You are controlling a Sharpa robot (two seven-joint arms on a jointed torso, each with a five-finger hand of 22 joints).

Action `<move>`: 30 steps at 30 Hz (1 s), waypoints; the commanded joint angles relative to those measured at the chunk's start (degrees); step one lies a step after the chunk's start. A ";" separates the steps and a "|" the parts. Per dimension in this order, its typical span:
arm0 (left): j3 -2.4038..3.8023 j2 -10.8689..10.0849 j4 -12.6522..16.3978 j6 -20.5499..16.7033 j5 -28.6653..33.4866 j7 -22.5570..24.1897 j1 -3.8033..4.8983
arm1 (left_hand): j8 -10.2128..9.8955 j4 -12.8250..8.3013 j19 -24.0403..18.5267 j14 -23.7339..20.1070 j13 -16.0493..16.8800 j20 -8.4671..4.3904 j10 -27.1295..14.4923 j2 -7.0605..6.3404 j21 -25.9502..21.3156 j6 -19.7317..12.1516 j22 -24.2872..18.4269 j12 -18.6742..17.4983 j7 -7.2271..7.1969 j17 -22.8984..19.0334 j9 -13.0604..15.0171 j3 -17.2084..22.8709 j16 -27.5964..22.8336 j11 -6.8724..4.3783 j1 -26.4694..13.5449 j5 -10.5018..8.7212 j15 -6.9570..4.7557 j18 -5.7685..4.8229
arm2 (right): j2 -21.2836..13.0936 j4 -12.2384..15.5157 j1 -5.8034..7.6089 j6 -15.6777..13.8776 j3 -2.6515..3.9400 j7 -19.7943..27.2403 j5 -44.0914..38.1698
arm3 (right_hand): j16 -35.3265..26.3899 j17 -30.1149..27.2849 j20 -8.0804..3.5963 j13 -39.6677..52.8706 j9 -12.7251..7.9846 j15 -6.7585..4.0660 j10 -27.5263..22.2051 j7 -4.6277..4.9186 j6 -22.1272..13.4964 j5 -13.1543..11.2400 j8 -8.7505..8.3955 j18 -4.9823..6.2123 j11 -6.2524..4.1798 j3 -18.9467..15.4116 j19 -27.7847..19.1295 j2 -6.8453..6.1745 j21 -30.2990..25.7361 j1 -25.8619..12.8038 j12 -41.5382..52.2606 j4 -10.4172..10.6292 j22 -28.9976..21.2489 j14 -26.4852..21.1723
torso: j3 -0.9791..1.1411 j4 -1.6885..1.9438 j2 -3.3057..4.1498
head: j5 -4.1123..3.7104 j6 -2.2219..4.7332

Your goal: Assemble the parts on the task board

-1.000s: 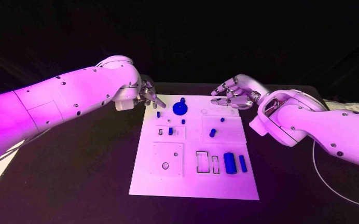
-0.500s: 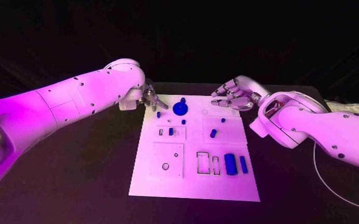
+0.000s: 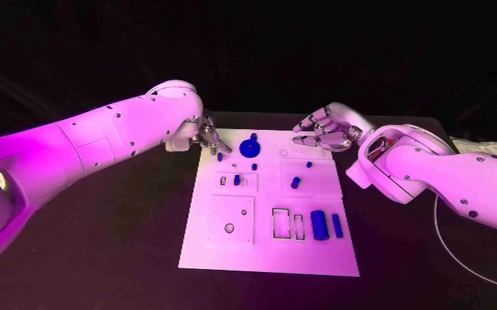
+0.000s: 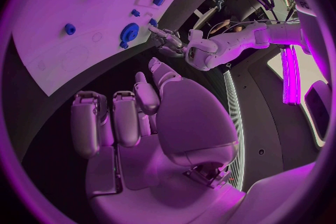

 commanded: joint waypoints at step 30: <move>0.01 -0.13 0.54 1.01 2.19 0.85 -0.56 | 0.55 -1.32 1.80 5.93 -0.39 -0.71 0.26 2.09 -0.02 0.33 7.36 -0.06 -0.13 15.07 0.61 0.01 0.18 -0.31 3.95 0.09 -0.67 -0.68 | 1.37 -1.01 -0.08 0.83 0.00 0.42 0.11 | -0.41 -0.10 -0.03 -0.14 -0.08 -0.33 -0.48 0.11 -0.32 0.34 0.16 0.63 0.20 -0.12 -0.58 0.04 -0.44 -0.38 -0.41 0.04 0.75 2.68 | 0.01 -0.04 0.00 | 0.26 0.10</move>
